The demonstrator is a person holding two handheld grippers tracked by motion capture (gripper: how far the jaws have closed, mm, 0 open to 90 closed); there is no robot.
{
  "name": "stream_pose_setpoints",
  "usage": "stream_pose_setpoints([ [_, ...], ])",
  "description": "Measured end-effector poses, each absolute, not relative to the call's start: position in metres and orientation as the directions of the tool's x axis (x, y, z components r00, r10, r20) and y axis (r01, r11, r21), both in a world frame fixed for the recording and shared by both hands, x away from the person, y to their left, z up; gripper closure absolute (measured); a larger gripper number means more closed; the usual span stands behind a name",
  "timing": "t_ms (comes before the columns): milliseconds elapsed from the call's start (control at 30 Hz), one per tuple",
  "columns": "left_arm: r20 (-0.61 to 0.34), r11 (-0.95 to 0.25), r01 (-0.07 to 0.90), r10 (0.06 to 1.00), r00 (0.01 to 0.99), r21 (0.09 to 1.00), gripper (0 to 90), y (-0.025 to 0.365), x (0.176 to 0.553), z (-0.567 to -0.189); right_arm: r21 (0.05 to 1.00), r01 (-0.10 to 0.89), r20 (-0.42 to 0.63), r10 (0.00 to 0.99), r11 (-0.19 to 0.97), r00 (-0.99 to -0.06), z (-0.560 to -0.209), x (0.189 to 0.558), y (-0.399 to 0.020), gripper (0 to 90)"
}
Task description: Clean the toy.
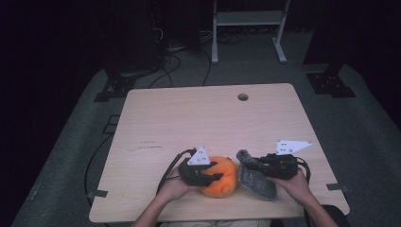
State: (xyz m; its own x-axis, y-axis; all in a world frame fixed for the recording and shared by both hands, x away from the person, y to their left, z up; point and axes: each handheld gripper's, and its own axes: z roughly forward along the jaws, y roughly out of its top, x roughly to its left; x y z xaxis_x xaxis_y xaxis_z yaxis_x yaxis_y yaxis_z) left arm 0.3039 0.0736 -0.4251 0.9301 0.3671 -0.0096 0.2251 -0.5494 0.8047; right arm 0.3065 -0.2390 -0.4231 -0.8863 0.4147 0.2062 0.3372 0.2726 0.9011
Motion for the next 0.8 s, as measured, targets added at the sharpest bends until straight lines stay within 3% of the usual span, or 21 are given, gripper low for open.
stream_pose_setpoints([
  [133,-0.014,-0.504,0.235,0.403,0.915,0.831,62.4,0.076,0.304,-0.418,0.901,0.343,0.179,0.49,0.267,-0.853,-0.422,0.307,-0.261,77.0],
  [467,0.001,-0.466,0.231,0.446,0.895,0.854,62.8,0.084,0.308,-0.411,0.868,0.367,0.099,0.607,0.335,-0.789,-0.431,0.311,-0.295,74.1],
  [800,0.013,-0.43,0.232,0.494,0.869,0.872,62.2,0.087,0.321,-0.406,0.863,0.393,0.108,0.644,0.317,-0.757,-0.437,0.315,-0.314,58.1],
])
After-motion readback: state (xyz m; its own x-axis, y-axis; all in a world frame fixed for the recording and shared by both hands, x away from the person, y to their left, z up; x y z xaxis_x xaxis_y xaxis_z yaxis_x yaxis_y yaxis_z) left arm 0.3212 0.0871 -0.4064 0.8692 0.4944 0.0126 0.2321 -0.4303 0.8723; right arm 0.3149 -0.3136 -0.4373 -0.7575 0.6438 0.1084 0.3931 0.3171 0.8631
